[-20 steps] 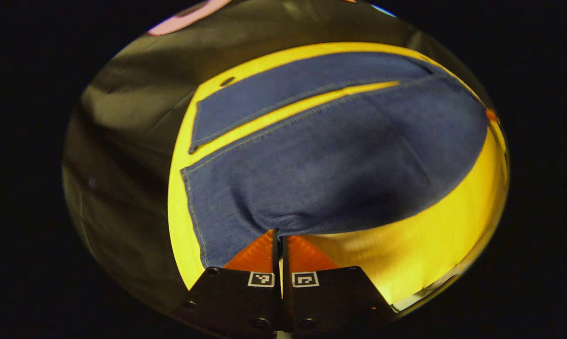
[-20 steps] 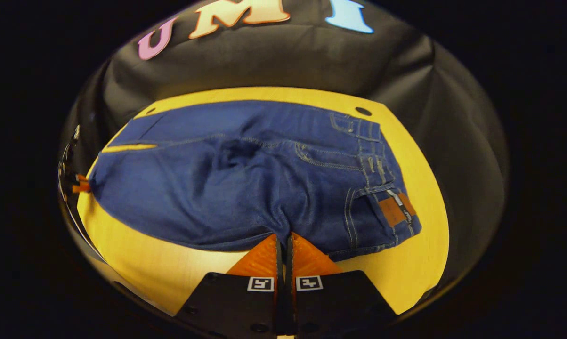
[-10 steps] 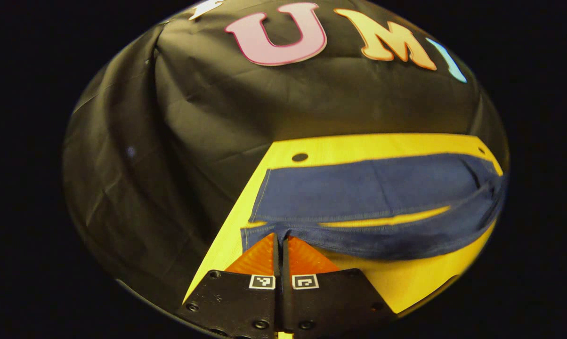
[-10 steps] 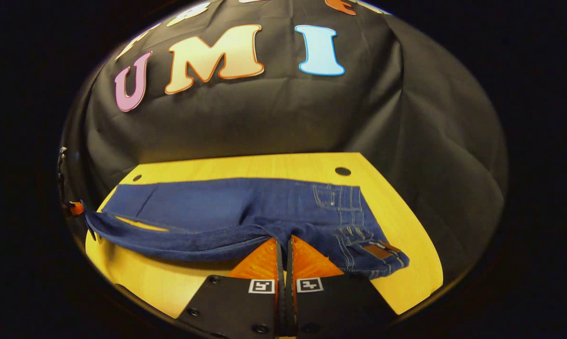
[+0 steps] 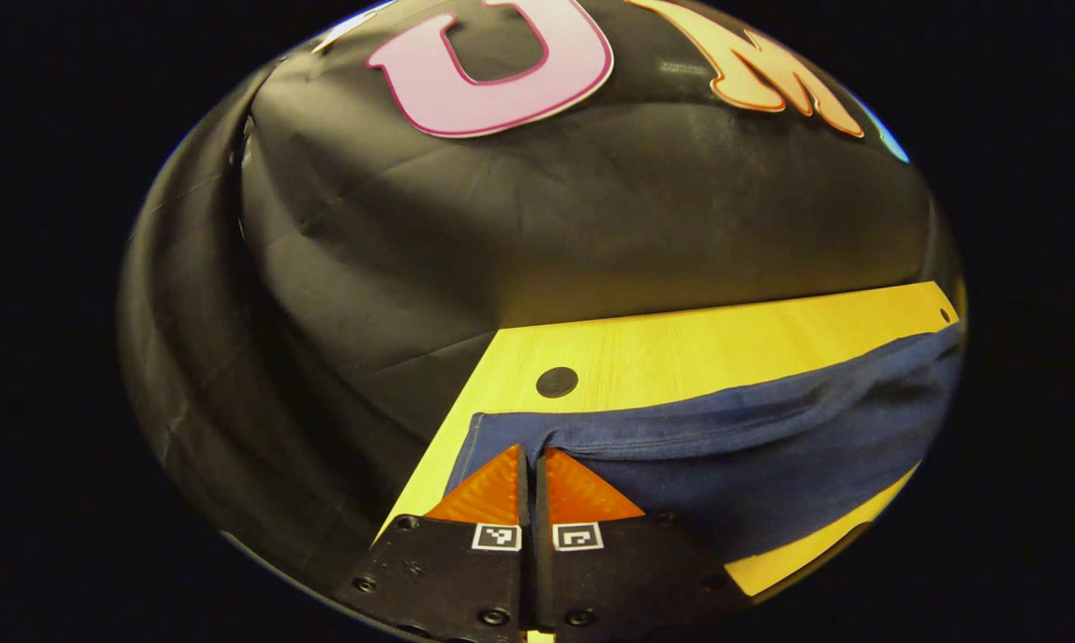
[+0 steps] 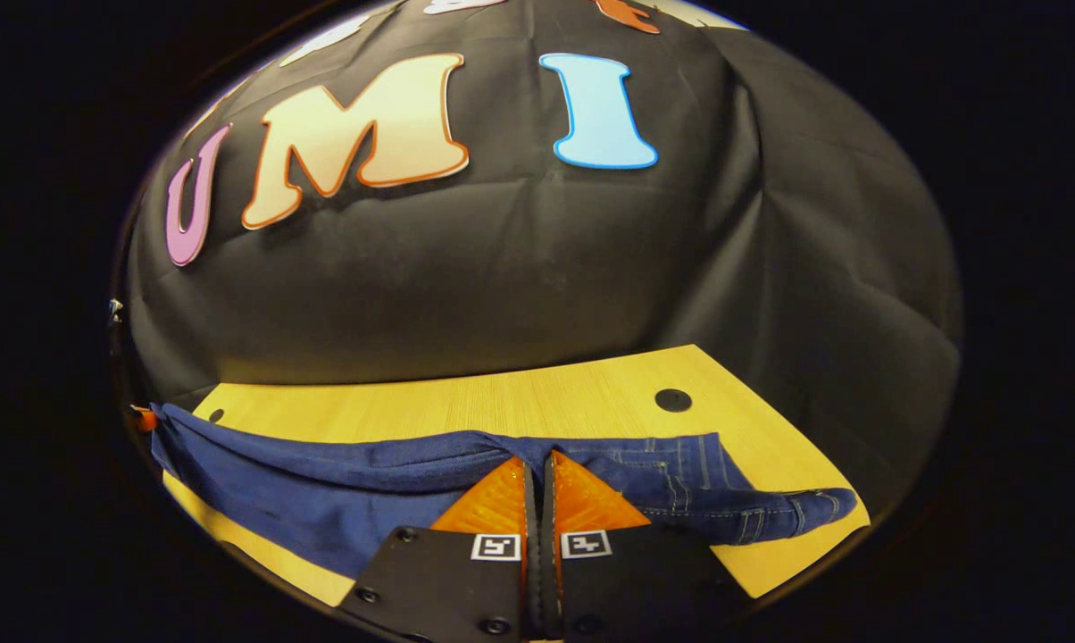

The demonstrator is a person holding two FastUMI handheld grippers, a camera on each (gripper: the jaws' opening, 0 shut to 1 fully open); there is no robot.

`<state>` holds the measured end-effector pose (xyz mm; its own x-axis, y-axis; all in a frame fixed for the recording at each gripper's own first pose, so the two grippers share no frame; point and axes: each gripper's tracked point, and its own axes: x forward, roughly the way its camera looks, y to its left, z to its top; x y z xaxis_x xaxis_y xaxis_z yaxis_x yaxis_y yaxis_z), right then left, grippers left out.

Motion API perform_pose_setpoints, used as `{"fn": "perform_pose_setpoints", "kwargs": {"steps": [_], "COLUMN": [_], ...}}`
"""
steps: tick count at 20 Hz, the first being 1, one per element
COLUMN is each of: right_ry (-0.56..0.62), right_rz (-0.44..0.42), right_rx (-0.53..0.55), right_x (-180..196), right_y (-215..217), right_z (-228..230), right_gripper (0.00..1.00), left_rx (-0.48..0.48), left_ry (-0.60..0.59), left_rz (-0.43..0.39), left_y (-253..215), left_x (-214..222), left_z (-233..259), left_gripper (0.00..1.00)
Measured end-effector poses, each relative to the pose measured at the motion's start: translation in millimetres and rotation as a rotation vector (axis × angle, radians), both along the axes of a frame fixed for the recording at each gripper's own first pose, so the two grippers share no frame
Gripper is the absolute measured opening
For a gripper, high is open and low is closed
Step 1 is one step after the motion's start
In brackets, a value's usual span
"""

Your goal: Grasp the waist and the cuffs of the jeans and fold them to make the two legs overlap; first hold the waist and fold one-third of the jeans toward the cuffs, then hold the cuffs and fold the remaining one-third in the same direction to finish folding.

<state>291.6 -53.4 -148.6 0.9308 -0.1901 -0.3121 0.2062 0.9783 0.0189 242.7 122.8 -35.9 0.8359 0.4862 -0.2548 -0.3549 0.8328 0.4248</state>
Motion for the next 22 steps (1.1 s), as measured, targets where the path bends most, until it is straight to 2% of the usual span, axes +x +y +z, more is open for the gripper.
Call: {"fn": "perform_pose_setpoints", "kwargs": {"steps": [5, 7, 9, 10, 11, 12, 13, 15, 16, 18, 19, 20, 22], "right_ry": [0.079, 0.075, 0.063, 0.069, 0.081, 0.087, 0.083, 0.070, 0.058, 0.033, 0.020, 0.011, 0.004], "right_rz": [-0.042, -0.053, -0.049, -0.036, -0.024, -0.014, -0.008, 0.002, 0.001, -0.018, -0.037, -0.069, -0.150], "right_rx": [0.139, 0.162, 0.149, 0.157, 0.163, 0.160, 0.149, 0.146, 0.151, 0.161, 0.159, 0.148, 0.126], "right_x": [37.4, 47.0, 54.9, 52.3, 49.9, 47.4, 45.5, 37.5, 31.1, 13.5, 4.6, -5.2, -23.0], "right_y": [-3.8, -4.8, -5.0, -1.9, -0.5, 0.6, -0.4, -2.6, -5.5, -22.2, -35.4, -53.3, -97.1], "right_z": [-67.5, -76.3, -77.0, -78.1, -80.5, -82.2, -79.1, -64.7, -55.6, -34.8, -24.8, -17.6, -9.3], "right_gripper": [0.00, 0.03, 0.09, 0.16, 0.40, 0.64, 0.89, 0.98, 0.98, 0.98, 0.94, 0.98, 0.94], "left_rx": [0.083, 0.086, 0.065, 0.045, 0.006, -0.037, -0.076, -0.118, -0.136, -0.185, -0.203, -0.209, -0.211], "left_ry": [0.069, 0.068, 0.043, 0.021, 0.003, -0.013, -0.021, -0.051, -0.067, -0.096, -0.106, -0.113, -0.112], "left_rz": [0.018, 0.034, 0.055, 0.064, 0.061, 0.060, 0.059, 0.059, 0.054, 0.030, 0.013, 0.001, -0.023], "left_y": [6.5, 10.2, 14.2, 15.0, 12.7, 4.3, -3.5, -8.7, -14.9, -29.6, -38.6, -46.3, -58.7], "left_x": [45.2, 48.9, 47.8, 47.7, 49.7, 50.6, 50.3, 40.5, 36.6, 27.3, 22.0, 16.7, 7.1], "left_z": [-45.1, -59.6, -62.0, -63.4, -64.5, -67.7, -70.9, -69.8, -65.7, -65.9, -63.3, -60.6, -57.1], "left_gripper": [0.00, 0.00, 0.00, 0.00, 0.00, 0.06, 0.29, 0.76, 1.00, 0.96, 0.96, 0.96, 0.96]}}
